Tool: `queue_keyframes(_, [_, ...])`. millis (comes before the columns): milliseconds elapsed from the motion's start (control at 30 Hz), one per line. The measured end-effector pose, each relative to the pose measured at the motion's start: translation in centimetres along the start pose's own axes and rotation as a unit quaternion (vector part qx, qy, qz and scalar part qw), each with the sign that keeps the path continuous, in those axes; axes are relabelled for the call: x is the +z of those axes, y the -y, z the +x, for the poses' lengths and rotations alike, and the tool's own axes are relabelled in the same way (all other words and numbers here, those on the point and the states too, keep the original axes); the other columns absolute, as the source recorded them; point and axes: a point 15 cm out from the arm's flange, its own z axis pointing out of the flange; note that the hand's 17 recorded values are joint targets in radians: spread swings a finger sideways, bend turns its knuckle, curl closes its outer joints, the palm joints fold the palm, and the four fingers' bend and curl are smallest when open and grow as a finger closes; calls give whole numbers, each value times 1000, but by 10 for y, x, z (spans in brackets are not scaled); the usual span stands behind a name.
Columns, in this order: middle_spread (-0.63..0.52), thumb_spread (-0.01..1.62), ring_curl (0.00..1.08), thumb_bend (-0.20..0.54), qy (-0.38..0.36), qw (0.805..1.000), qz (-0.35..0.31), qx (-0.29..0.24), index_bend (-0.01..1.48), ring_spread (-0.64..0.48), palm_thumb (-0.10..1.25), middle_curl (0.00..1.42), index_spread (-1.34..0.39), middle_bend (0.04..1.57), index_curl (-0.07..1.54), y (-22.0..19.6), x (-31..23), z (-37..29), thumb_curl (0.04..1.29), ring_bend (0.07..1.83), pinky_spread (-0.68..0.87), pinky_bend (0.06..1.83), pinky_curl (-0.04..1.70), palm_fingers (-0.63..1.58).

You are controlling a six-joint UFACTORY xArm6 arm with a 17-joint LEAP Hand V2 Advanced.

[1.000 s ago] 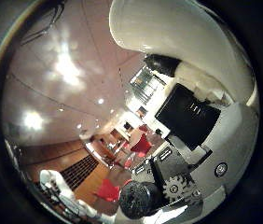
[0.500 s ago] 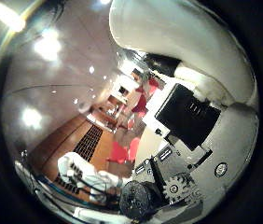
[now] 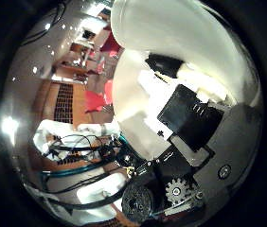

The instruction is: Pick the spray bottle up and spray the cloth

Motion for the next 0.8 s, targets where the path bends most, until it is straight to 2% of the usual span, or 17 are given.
queue_keyframes(133, [-96,949,603,-15,-70,996,-56,-29,1178,-159,986,646,-201,1385,726,4,-7,6,794,1487,-194,1032,1316,1184])
queue_keyframes(367, [-96,945,602,-15,-120,984,-128,-44,1178,-159,986,644,-201,1385,726,7,-8,6,800,1491,-206,1030,1319,1184])
queue_keyframes(567, [-96,946,601,-16,-153,974,-158,-52,1178,-159,981,644,-201,1386,726,11,1,3,797,1492,-212,1029,1320,1184])
queue_keyframes(800, [-97,956,600,-15,-155,973,-166,-51,1182,-159,978,646,-201,1383,728,21,14,-9,792,1494,-217,1030,1321,1183])
